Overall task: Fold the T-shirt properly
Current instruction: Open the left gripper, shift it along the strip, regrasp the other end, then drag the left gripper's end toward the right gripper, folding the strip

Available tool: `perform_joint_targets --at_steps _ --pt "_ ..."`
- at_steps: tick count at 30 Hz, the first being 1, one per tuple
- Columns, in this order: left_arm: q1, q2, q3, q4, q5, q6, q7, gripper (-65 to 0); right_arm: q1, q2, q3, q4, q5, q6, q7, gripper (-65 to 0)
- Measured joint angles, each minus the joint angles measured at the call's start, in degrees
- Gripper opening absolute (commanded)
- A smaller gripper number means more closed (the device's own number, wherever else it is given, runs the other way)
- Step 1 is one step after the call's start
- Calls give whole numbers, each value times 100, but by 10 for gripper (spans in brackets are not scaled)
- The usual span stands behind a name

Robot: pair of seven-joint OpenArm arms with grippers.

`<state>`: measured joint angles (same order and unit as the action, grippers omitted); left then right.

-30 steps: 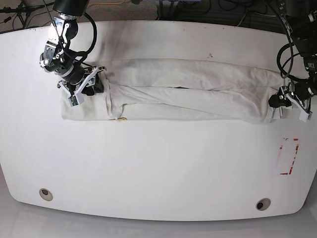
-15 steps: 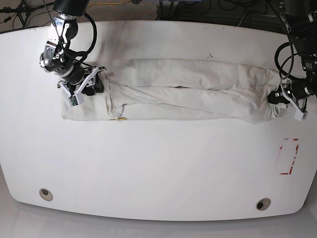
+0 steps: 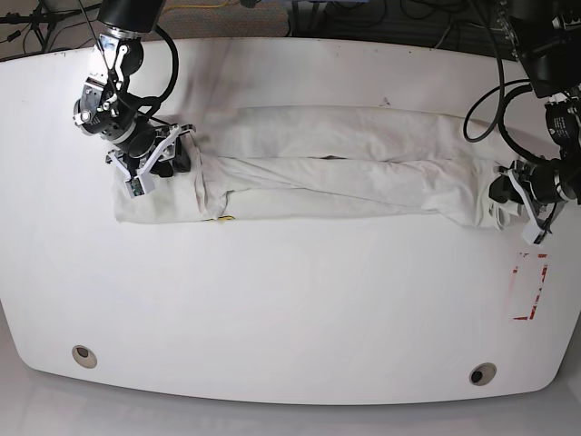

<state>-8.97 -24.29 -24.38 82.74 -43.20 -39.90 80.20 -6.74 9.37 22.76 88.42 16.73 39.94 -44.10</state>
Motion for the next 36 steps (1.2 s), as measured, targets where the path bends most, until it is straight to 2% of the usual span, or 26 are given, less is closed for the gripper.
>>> perform_joint_targets --at_steps 7,16,21,28,36 --pt "140 260 74 1204 -9 0 74 -603 35 -2 0 0 -4 2 -35 -455" --pt "275 785 1381 2264 -39 -4 52 -603 55 -2 0 -4 -4 2 -55 -455" --pt "271 1134 1847 2249 7 -4 70 -603 79 -2 0 -7 -7 2 -70 -455" --pt "243 1587 1864 2243 103 -2 120 -601 155 0 0 -181 2 0 22 -455" --pt "245 1937 1993 1770 74 -2 98 -601 162 2 0 -199 17 0 44 -455"
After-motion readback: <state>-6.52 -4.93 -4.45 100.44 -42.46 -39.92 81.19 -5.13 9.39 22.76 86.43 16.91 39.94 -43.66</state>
